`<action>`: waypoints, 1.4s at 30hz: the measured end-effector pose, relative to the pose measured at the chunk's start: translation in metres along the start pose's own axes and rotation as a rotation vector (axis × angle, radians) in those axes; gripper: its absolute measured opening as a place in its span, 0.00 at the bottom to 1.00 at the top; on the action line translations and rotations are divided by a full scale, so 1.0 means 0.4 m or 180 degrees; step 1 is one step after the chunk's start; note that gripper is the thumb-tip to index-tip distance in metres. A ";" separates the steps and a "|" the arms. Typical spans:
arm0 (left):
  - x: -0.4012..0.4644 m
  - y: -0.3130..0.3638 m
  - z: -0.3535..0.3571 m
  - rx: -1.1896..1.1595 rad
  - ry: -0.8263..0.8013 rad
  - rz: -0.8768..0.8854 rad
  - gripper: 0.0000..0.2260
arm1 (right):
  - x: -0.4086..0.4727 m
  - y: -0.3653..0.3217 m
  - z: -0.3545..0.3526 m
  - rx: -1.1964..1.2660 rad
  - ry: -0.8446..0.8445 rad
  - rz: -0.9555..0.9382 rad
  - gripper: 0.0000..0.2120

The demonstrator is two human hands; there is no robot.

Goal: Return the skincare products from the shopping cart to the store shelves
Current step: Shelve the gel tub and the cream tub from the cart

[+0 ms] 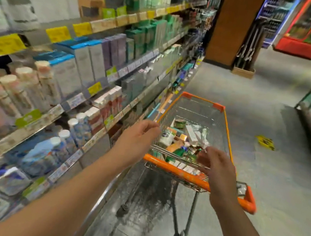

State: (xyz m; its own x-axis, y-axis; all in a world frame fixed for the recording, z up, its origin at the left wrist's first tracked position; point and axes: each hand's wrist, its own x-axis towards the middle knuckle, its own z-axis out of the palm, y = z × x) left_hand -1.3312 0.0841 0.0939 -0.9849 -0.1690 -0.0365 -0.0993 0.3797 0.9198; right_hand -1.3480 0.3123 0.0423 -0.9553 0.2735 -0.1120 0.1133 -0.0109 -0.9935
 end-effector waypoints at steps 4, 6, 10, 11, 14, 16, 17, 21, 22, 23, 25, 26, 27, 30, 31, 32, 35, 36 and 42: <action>0.080 -0.028 0.125 0.0357 -0.0135 -0.0291 0.11 | 0.094 0.083 -0.091 -0.1219 -0.0013 -0.0282 0.06; 0.121 -0.076 0.183 0.0763 -0.0284 -0.0295 0.14 | 0.130 0.131 -0.119 -0.1889 -0.0134 -0.0349 0.14; 0.175 -0.222 0.265 0.2343 -0.0598 -0.0169 0.24 | 0.170 0.226 -0.161 -0.3183 -0.0316 -0.0260 0.25; 0.173 -0.247 0.278 0.2796 -0.0685 -0.0068 0.27 | 0.171 0.248 -0.167 -0.3565 -0.0346 -0.0252 0.28; 0.165 -0.282 0.291 0.3334 -0.0983 0.0127 0.28 | 0.176 0.274 -0.160 -0.4232 -0.0662 -0.0108 0.29; 0.184 -0.276 0.286 0.3362 -0.1167 0.0047 0.29 | 0.195 0.266 -0.151 -0.4208 -0.0931 0.0137 0.30; 0.199 -0.274 0.284 0.3410 -0.1239 0.0023 0.30 | 0.203 0.259 -0.150 -0.4261 -0.1070 0.0200 0.31; 0.265 -0.265 0.283 0.3687 -0.1618 0.0036 0.34 | 0.247 0.252 -0.163 -0.4568 -0.1587 0.0126 0.33; 0.280 -0.264 0.288 0.3723 -0.1714 0.0018 0.36 | 0.260 0.252 -0.165 -0.4550 -0.1644 0.0169 0.35; 0.295 -0.264 0.295 0.3737 -0.1807 -0.0026 0.37 | 0.274 0.251 -0.166 -0.4515 -0.1684 0.0265 0.36; 0.318 -0.260 0.305 0.3718 -0.1961 -0.0152 0.38 | 0.300 0.250 -0.164 -0.4480 -0.1733 0.0463 0.40; 0.325 -0.258 0.308 0.3699 -0.2002 -0.0188 0.38 | 0.312 0.249 -0.162 -0.4486 -0.1752 0.0516 0.41; 0.333 -0.257 0.309 0.3680 -0.2018 -0.0204 0.38 | 0.322 0.249 -0.160 -0.4498 -0.1767 0.0540 0.41; 0.362 -0.262 0.314 0.3674 -0.1980 -0.0200 0.40 | 0.350 0.246 -0.151 -0.4529 -0.1754 0.0547 0.40; 0.372 -0.263 0.316 0.3650 -0.1963 -0.0203 0.41 | 0.360 0.245 -0.149 -0.4531 -0.1734 0.0552 0.40; 0.384 -0.262 0.320 0.3614 -0.1956 -0.0219 0.41 | 0.372 0.244 -0.147 -0.4539 -0.1721 0.0554 0.40; 0.414 -0.245 0.329 0.3569 -0.1925 -0.0204 0.39 | 0.410 0.239 -0.139 -0.4550 -0.1689 0.0549 0.40; 0.427 -0.240 0.332 0.3566 -0.1905 -0.0185 0.39 | 0.424 0.237 -0.136 -0.4544 -0.1679 0.0560 0.40; 0.529 -0.233 0.346 0.3547 -0.1881 -0.0093 0.39 | 0.514 0.225 -0.109 -0.4532 -0.1612 0.0595 0.39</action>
State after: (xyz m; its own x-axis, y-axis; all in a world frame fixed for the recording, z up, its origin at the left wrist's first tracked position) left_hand -1.5498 0.1388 -0.0538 -0.8646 0.1319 -0.4847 0.0961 0.9905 0.0983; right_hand -1.5224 0.4096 -0.0690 -0.8544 0.0217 -0.5191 0.1171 0.9815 -0.1517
